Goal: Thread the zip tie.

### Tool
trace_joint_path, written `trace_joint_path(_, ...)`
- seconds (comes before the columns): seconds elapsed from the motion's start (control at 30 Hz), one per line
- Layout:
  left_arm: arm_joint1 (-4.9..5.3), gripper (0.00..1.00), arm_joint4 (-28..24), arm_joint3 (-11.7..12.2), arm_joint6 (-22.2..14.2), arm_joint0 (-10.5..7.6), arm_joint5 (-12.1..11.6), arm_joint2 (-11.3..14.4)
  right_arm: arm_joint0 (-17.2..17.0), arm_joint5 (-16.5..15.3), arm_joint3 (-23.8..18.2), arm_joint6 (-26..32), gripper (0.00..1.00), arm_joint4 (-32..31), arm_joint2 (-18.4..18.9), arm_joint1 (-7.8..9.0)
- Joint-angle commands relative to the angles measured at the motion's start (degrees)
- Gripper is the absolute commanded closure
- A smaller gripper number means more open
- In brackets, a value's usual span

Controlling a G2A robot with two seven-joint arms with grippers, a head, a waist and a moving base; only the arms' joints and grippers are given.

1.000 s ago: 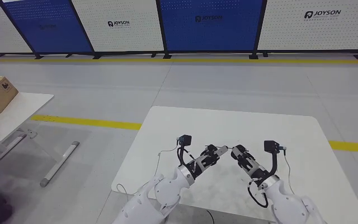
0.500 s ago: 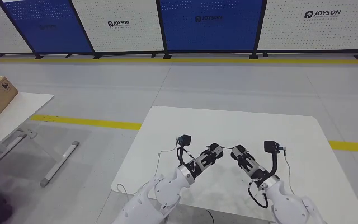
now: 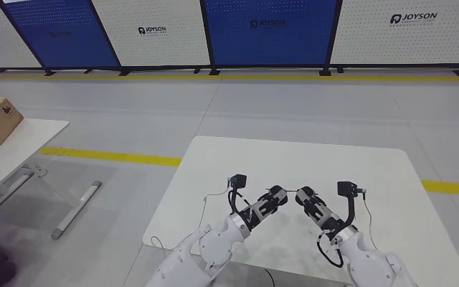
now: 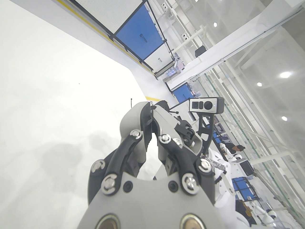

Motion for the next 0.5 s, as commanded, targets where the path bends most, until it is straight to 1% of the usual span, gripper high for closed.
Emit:
trace_joint_path(0.0,0.01,1.0,0.2,-0.1,-0.2,0.06,-0.1,0.1,0.0,-0.2,0.0,0.0,1.0,-0.1,0.0,0.01)
trace_joint_path(0.23,-0.01,1.0,0.5,0.0,-0.5,0.03,-0.4,0.7,-0.2,-0.4,-0.2,-0.1,1.0,-0.6,-0.3,0.02)
trace_joint_path(0.43,0.03,1.0,0.5,0.1,0.0,0.21,-0.4,0.5,-0.2,-0.2,0.0,0.0,1.0,-0.5,-0.4,0.02)
trace_joint_path(0.47,0.02,1.0,0.3,0.1,0.1,0.25,-0.3,0.4,-0.2,-0.3,0.0,-0.1,0.83,-0.2,-0.4,0.02)
